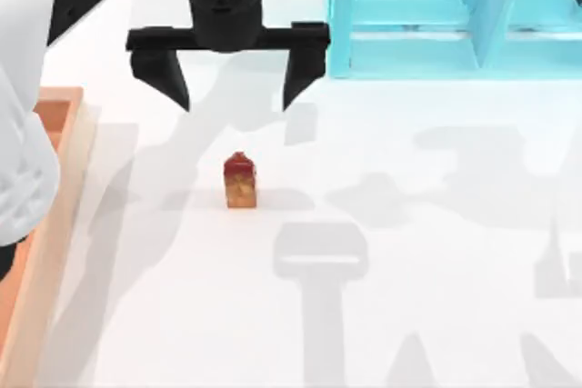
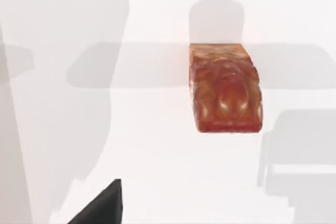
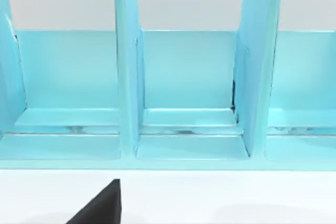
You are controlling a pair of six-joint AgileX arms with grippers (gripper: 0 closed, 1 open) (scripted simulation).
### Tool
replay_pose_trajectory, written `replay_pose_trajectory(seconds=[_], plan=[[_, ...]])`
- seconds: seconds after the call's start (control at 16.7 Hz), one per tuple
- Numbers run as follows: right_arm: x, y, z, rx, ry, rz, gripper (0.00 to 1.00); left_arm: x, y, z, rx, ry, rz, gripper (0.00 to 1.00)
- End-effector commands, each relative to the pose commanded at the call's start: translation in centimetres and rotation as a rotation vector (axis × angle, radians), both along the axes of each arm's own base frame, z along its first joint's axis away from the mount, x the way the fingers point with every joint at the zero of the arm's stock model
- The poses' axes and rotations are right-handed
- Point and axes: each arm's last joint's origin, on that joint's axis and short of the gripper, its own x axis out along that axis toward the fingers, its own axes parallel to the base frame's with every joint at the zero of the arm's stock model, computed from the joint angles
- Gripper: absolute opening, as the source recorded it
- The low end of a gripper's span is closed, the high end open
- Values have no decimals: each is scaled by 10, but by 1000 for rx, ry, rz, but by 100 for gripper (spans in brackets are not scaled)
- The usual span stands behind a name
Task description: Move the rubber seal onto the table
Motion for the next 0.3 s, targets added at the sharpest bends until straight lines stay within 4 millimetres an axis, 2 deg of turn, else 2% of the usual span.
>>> replay_pose_trajectory(seconds=[0.18, 0.3], plan=[[0, 0, 0, 0, 0, 0, 100, -5, 2, 16, -1, 10, -3, 100], [0, 0, 0, 0, 0, 0, 100, -5, 2, 18, -2, 8, -3, 100]])
